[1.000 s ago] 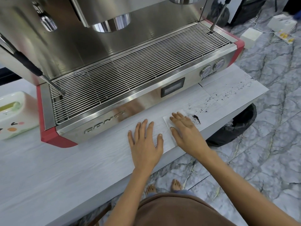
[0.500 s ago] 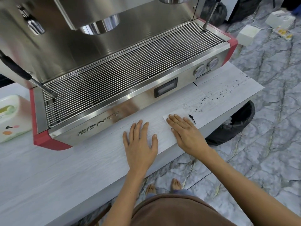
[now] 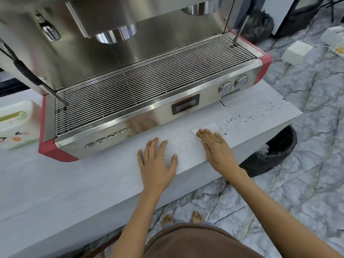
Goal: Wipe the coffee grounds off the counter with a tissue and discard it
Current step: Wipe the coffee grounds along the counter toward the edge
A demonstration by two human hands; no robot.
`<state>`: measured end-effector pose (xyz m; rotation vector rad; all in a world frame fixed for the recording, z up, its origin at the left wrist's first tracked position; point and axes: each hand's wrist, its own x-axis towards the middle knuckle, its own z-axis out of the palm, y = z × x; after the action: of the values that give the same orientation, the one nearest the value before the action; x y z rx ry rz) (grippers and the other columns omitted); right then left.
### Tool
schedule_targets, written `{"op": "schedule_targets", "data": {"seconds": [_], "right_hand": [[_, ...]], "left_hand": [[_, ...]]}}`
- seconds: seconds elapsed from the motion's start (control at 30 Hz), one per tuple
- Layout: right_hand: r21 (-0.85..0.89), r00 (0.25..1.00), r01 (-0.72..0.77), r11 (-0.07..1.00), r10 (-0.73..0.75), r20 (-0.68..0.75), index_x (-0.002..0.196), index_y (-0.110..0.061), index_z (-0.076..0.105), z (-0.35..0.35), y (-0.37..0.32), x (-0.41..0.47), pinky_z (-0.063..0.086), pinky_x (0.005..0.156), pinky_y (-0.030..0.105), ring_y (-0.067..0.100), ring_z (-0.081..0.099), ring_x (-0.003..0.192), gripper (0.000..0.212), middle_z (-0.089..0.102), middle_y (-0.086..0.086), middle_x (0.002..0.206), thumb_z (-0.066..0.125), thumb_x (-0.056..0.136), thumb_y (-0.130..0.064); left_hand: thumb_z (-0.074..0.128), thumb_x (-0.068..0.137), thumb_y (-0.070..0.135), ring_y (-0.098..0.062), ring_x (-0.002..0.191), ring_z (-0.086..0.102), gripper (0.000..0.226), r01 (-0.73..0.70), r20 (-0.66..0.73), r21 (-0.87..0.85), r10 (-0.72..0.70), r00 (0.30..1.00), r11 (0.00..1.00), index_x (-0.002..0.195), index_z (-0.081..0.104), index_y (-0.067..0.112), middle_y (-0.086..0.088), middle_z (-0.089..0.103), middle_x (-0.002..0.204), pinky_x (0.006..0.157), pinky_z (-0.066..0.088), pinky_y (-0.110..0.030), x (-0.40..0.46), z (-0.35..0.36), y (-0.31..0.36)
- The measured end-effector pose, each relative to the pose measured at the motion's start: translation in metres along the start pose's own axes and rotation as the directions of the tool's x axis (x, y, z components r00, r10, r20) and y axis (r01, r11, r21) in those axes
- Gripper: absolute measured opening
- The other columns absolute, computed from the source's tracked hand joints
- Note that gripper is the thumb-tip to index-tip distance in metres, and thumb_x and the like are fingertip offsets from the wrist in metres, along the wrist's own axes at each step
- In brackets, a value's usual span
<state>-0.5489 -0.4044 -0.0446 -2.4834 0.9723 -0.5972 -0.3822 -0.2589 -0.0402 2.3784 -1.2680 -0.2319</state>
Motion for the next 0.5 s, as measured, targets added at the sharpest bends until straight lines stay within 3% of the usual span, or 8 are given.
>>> {"op": "schedule_targets", "data": {"seconds": [0.13, 0.23, 0.3, 0.4, 0.5], "right_hand": [[0.143, 0.998, -0.069, 0.987, 0.069, 0.008, 0.129, -0.006, 0.056, -0.008, -0.002, 0.002, 0.027, 0.113, 0.039, 0.023, 0.043, 0.132, 0.034, 0.054, 0.009, 0.136, 0.039, 0.099, -0.004], [0.191, 0.998, -0.009, 0.982, -0.005, 0.069, 0.133, -0.008, 0.052, -0.01, -0.013, -0.002, 0.026, 0.114, 0.038, 0.019, 0.041, 0.133, 0.035, 0.051, 0.006, 0.139, 0.041, 0.1, -0.008], [0.228, 0.991, 0.018, 0.974, -0.048, 0.124, 0.137, -0.009, 0.047, -0.01, -0.024, -0.008, 0.021, 0.115, 0.031, 0.016, 0.036, 0.136, 0.038, 0.047, 0.004, 0.143, 0.043, 0.1, -0.016], [0.274, 0.999, 0.001, 0.962, -0.015, 0.051, 0.139, -0.009, 0.044, -0.012, -0.033, -0.014, 0.023, 0.114, 0.026, 0.015, 0.037, 0.136, 0.039, 0.046, 0.004, 0.143, 0.043, 0.1, -0.014], [0.168, 0.999, -0.02, 0.986, 0.027, -0.043, 0.135, -0.005, 0.048, -0.008, -0.029, -0.015, 0.03, 0.112, 0.037, 0.022, 0.039, 0.134, 0.036, 0.049, 0.011, 0.14, 0.041, 0.099, -0.007]], "left_hand": [[0.036, 0.091, 0.06, -0.013, 0.15, 0.014, 0.058, 0.023, -0.037, 0.014, -0.022, 0.999, 1.0, 0.143, 0.043, 0.035, 0.008, 0.028, 0.159, 0.123, 0.0, -0.045, -0.001, 0.004, 0.006], [0.04, 0.093, 0.057, -0.012, 0.15, 0.014, 0.055, 0.022, -0.042, 0.006, -0.021, 0.999, 1.0, 0.143, 0.043, 0.034, 0.01, 0.029, 0.159, 0.123, 0.0, -0.043, -0.002, 0.004, 0.004], [0.044, 0.094, 0.056, -0.012, 0.149, 0.015, 0.054, 0.021, -0.048, 0.005, -0.021, 0.999, 1.0, 0.143, 0.044, 0.034, 0.01, 0.029, 0.159, 0.123, 0.0, -0.042, -0.003, 0.004, 0.004], [0.045, 0.094, 0.055, -0.012, 0.15, 0.016, 0.054, 0.019, -0.053, 0.002, -0.018, 0.998, 1.0, 0.144, 0.044, 0.033, 0.009, 0.03, 0.159, 0.123, 0.0, -0.042, -0.005, 0.004, 0.004], [0.041, 0.094, 0.056, -0.013, 0.15, 0.016, 0.055, 0.005, -0.05, 0.007, -0.005, 0.999, 1.0, 0.144, 0.043, 0.033, 0.009, 0.03, 0.159, 0.123, 0.002, -0.043, -0.004, 0.005, 0.002]]}}
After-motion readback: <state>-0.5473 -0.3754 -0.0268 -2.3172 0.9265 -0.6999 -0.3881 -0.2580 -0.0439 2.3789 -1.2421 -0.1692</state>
